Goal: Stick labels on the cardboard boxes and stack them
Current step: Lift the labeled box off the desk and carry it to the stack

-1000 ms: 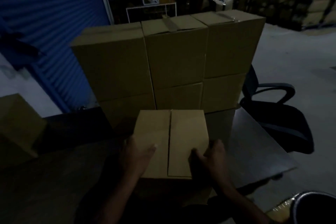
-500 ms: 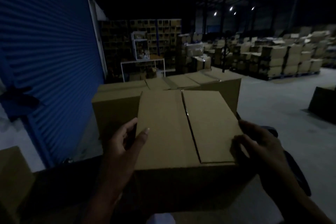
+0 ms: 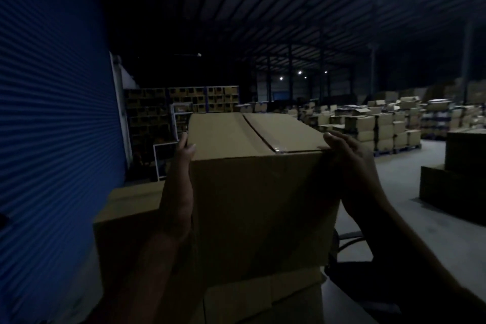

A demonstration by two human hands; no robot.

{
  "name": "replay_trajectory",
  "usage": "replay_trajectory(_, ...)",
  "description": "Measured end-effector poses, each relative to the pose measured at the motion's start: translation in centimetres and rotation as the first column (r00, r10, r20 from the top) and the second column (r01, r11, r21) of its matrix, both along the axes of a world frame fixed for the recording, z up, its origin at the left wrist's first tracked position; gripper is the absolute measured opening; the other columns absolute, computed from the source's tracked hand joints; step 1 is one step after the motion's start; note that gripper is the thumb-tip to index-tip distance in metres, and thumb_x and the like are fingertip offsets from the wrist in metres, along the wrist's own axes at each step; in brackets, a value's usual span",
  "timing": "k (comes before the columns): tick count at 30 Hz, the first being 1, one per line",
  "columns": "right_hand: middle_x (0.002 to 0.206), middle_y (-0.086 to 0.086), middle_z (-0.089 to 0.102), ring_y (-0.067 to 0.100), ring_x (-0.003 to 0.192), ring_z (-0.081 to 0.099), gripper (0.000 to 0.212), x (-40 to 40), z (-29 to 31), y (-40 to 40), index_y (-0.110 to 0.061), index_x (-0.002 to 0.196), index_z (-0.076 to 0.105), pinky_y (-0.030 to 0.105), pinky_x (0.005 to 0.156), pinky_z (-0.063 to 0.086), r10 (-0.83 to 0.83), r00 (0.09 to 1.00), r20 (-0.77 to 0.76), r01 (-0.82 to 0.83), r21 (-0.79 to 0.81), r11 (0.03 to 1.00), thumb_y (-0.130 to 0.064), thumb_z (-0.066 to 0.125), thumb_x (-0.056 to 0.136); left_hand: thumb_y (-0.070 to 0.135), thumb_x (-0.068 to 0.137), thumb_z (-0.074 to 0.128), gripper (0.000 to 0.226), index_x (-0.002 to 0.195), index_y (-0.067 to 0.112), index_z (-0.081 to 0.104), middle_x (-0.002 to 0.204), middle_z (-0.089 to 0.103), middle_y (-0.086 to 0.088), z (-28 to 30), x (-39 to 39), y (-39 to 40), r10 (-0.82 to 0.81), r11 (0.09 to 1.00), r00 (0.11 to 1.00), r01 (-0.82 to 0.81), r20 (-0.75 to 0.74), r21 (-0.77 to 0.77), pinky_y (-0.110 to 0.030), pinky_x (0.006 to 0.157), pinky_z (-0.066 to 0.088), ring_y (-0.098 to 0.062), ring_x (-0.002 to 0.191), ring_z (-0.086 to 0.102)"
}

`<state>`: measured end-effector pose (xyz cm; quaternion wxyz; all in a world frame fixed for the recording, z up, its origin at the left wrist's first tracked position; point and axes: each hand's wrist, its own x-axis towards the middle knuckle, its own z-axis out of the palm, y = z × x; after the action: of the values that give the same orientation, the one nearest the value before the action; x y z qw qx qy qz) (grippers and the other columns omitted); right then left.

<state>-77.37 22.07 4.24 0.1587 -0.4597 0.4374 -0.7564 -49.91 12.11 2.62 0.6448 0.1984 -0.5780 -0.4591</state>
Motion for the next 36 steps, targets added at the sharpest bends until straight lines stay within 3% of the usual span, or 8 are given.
replay_trajectory(8, 0.131, 0.004, 0.059, 0.023, 0.12, 0.06, 0.047, -9.3, 3.8, -10.8, -0.02, 0.137, 0.058, 0.041, 0.092, 0.057, 0.068, 0.995, -0.078, -0.071, -0.042, 0.997, -0.037, 0.066, 0.094, 0.077, 0.082, 0.055, 0.082, 0.156, 0.044, 0.042, 0.162, 0.046, 0.004, 3.6, -8.0, -9.2, 0.062, 0.996, 0.998, -0.061, 0.013, -0.059, -0.056, 0.123, 0.035, -0.02, 0.149, 0.045)
replay_trajectory(12, 0.129, 0.003, 0.057, 0.021, 0.117, 0.06, 0.051, -14.8, 6.2, -16.3, -0.019, 0.14, 0.055, 0.041, 0.089, 0.059, 0.105, 0.986, -0.13, -0.111, -0.035, 0.993, -0.04, 0.066, 0.094, 0.078, 0.087, 0.045, 0.049, 0.127, 0.053, 0.06, 0.158, 0.049, 0.002, 5.3, -13.6, -13.8, 0.086, 0.996, 0.996, -0.086, 0.008, -0.018, -0.058, 0.124, 0.032, -0.023, 0.146, 0.044)
replay_trajectory(16, 0.118, 0.002, 0.06, 0.018, 0.107, 0.064, 0.032, -19.9, 8.0, -21.5, -0.028, 0.125, 0.06, 0.028, 0.071, 0.059, 0.096, 0.97, -0.222, -0.112, -0.062, 0.992, -0.045, 0.06, 0.097, 0.097, 0.075, 0.051, 0.092, 0.143, 0.036, 0.06, 0.16, 0.048, -0.011, 5.6, -18.6, -23.0, 0.068, 0.998, 0.996, -0.067, 0.058, -0.015, -0.072, 0.12, 0.03, -0.037, 0.149, 0.041)
replay_trajectory(20, 0.117, 0.004, 0.063, 0.018, 0.105, 0.064, 0.033, -24.6, 8.1, -26.9, -0.03, 0.116, 0.064, 0.032, 0.076, 0.06, 0.05, 0.976, -0.213, -0.068, -0.077, 0.995, -0.054, 0.061, 0.095, 0.075, 0.098, 0.037, 0.074, 0.15, 0.024, 0.053, 0.16, 0.046, -0.006, 7.5, -23.7, -23.1, 0.146, 0.989, 0.988, -0.144, 0.057, -0.029, -0.058, 0.123, 0.031, -0.029, 0.148, 0.041)
replay_trajectory(23, 0.112, 0.0, 0.065, 0.016, 0.099, 0.065, 0.028, -27.3, 7.2, -30.4, -0.029, 0.097, 0.064, 0.034, 0.076, 0.059, 0.035, 0.979, -0.203, -0.054, -0.09, 0.994, -0.056, 0.061, 0.094, 0.085, 0.084, 0.039, 0.088, 0.149, 0.026, 0.053, 0.158, 0.049, -0.014, 7.9, -26.3, -25.1, 0.157, 0.988, 0.984, -0.156, 0.09, -0.021, -0.064, 0.119, 0.036, -0.035, 0.144, 0.045)
replay_trajectory(28, 0.102, -0.004, 0.064, 0.001, 0.086, 0.064, 0.048, -29.2, 6.8, -34.8, -0.007, 0.109, 0.064, 0.018, 0.065, 0.053, -0.008, 0.975, -0.222, -0.017, -0.109, 0.994, -0.053, 0.055, 0.099, 0.078, 0.085, 0.034, 0.085, 0.153, 0.029, 0.05, 0.159, 0.047, -0.008, 9.3, -28.4, -28.1, 0.211, 0.978, 0.97, -0.208, 0.12, -0.03, -0.056, 0.121, 0.035, -0.029, 0.144, 0.044)
replay_trajectory(32, 0.101, -0.003, 0.062, 0.0, 0.083, 0.062, 0.032, -29.6, 7.4, -37.5, -0.021, 0.105, 0.062, 0.024, 0.069, 0.053, -0.005, 0.976, -0.219, -0.027, -0.141, 0.99, -0.051, 0.054, 0.1, 0.082, 0.091, 0.038, 0.085, 0.153, 0.025, 0.049, 0.161, 0.044, -0.011, 9.1, -29.7, -30.1, 0.19, 0.982, 0.98, -0.19, 0.065, -0.013, -0.055, 0.119, 0.036, -0.031, 0.145, 0.042)
replay_trajectory(36, 0.107, -0.007, 0.058, 0.003, 0.095, 0.06, 0.034, -29.8, 6.6, -39.5, -0.023, 0.122, 0.059, 0.021, 0.071, 0.052, -0.008, 0.973, -0.232, -0.018, -0.111, 0.994, -0.049, 0.051, 0.102, 0.101, 0.07, 0.043, 0.113, 0.149, 0.021, 0.053, 0.156, 0.051, -0.019, 5.9, -30.1, -38.7, 0.18, 0.981, 0.98, -0.185, 0.081, 0.052, -0.067, 0.116, 0.039, -0.04, 0.142, 0.048)
